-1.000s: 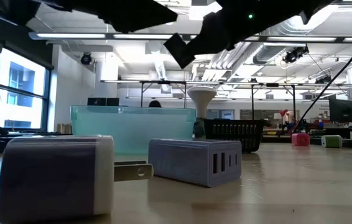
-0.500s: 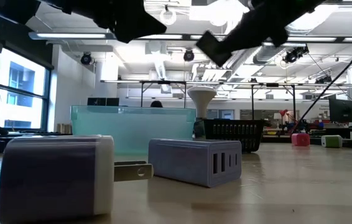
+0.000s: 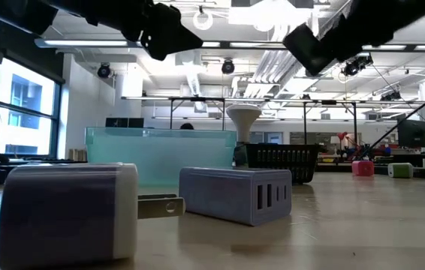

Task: Pick & Place Office items
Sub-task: Put the black digital clock into the black bin

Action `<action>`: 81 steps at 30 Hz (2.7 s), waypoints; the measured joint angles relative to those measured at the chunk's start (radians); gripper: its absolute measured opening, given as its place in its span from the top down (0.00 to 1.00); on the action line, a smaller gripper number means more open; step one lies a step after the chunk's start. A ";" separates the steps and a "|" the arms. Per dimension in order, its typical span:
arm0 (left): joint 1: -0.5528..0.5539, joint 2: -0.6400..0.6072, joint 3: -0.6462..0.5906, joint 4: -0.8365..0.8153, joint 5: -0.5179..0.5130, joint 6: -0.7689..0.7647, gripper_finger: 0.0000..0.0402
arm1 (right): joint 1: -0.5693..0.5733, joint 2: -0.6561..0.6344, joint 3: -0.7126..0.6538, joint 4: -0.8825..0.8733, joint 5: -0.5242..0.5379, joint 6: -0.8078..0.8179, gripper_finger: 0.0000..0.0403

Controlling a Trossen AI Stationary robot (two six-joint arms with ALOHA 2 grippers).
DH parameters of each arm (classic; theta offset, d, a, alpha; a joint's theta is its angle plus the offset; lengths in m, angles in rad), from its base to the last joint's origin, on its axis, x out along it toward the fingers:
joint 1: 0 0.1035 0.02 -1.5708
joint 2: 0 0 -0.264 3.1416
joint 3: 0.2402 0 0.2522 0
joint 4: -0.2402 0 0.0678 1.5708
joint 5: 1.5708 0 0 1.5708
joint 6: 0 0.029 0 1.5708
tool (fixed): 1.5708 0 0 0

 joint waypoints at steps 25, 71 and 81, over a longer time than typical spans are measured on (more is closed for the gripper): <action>0.232 -0.344 0.000 -0.858 0.566 -0.783 0.18 | -0.308 0.242 -0.285 0.732 -0.350 0.080 0.91; 0.242 -0.339 0.000 -0.861 0.641 -0.782 0.18 | -0.359 0.351 -0.283 0.772 -0.176 0.401 0.91; 0.242 -0.339 0.000 -0.868 0.641 -0.765 0.18 | -0.350 0.351 0.038 0.096 -0.212 0.364 0.91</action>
